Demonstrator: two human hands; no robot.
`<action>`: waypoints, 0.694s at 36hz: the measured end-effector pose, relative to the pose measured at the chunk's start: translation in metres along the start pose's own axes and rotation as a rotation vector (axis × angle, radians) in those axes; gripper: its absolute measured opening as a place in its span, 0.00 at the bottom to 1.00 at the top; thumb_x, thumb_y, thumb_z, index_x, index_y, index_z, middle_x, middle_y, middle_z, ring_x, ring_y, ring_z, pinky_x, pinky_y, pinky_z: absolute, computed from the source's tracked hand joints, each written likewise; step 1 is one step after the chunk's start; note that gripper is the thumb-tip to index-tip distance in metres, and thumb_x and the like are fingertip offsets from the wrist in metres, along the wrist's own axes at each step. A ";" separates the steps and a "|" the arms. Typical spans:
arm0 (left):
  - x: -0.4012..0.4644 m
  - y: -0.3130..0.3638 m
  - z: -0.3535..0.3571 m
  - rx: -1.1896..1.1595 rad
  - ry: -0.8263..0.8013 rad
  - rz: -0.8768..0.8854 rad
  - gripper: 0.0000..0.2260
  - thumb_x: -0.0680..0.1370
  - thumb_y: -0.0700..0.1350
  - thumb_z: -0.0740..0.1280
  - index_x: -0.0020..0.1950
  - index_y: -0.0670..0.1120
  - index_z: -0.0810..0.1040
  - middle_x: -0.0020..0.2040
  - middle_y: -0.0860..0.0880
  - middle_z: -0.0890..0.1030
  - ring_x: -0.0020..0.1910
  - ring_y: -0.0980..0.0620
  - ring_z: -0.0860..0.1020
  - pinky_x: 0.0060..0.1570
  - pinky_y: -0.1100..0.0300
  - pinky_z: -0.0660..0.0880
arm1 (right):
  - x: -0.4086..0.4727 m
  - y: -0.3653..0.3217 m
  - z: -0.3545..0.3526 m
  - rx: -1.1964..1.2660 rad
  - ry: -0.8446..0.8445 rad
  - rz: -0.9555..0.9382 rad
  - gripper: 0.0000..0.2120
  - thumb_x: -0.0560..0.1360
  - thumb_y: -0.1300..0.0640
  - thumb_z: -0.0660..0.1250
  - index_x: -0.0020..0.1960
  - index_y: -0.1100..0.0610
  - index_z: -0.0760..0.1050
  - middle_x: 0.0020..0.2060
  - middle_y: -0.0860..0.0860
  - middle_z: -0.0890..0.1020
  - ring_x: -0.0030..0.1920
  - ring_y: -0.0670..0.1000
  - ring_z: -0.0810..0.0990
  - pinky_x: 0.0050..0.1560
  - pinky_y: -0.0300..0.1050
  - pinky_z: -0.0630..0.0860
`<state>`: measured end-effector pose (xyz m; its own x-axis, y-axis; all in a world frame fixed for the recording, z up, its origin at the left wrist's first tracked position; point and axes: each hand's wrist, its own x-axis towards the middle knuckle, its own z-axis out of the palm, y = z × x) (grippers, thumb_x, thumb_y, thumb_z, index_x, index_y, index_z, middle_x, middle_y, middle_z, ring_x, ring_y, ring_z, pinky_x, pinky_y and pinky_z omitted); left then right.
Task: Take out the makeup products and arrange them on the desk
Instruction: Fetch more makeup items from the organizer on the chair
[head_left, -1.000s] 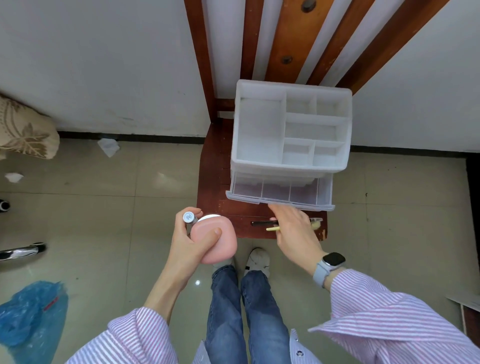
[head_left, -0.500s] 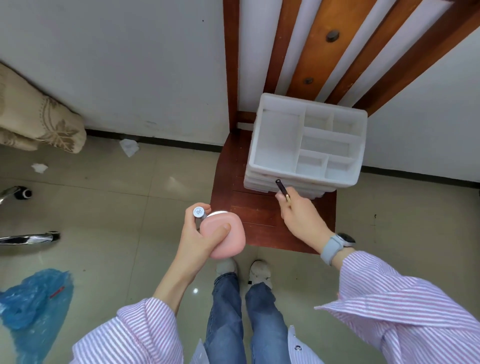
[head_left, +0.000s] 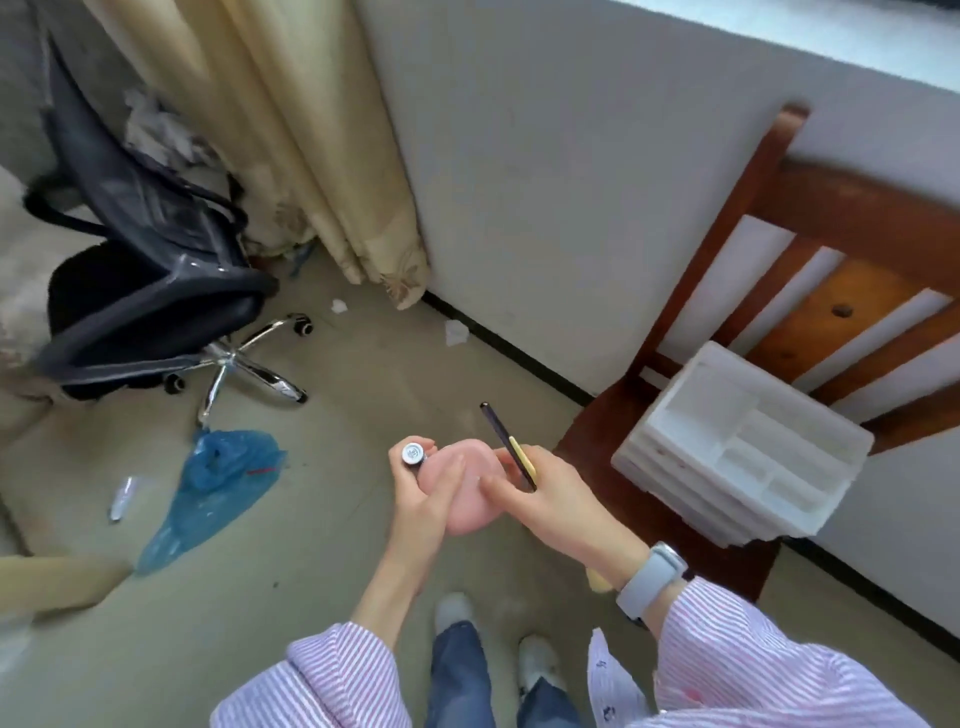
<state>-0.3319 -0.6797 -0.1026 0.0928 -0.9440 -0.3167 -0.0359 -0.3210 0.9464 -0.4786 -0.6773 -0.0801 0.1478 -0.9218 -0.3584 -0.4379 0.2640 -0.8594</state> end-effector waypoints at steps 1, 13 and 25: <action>-0.007 0.004 -0.011 -0.007 0.052 0.009 0.12 0.77 0.42 0.65 0.54 0.52 0.65 0.53 0.53 0.69 0.47 0.62 0.73 0.40 0.72 0.72 | -0.002 -0.013 0.007 -0.035 -0.061 -0.018 0.07 0.73 0.46 0.65 0.49 0.46 0.75 0.46 0.46 0.78 0.46 0.43 0.76 0.46 0.37 0.71; -0.114 0.053 -0.222 -0.439 0.608 0.129 0.09 0.77 0.56 0.58 0.45 0.52 0.64 0.46 0.49 0.73 0.46 0.52 0.72 0.41 0.57 0.69 | -0.027 -0.175 0.175 0.052 -0.594 -0.240 0.05 0.77 0.54 0.62 0.52 0.53 0.69 0.31 0.47 0.66 0.24 0.42 0.63 0.23 0.34 0.61; -0.339 -0.004 -0.474 -0.856 1.115 0.206 0.14 0.77 0.28 0.59 0.56 0.45 0.68 0.51 0.44 0.75 0.50 0.46 0.75 0.56 0.49 0.71 | -0.160 -0.289 0.481 0.205 -1.070 -0.140 0.12 0.79 0.60 0.59 0.38 0.55 0.59 0.24 0.47 0.60 0.20 0.44 0.55 0.24 0.36 0.49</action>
<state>0.1085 -0.3226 0.0314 0.8979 -0.2841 -0.3362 0.4218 0.3372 0.8416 0.0506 -0.4695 0.0508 0.9208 -0.2507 -0.2988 -0.2163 0.3092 -0.9261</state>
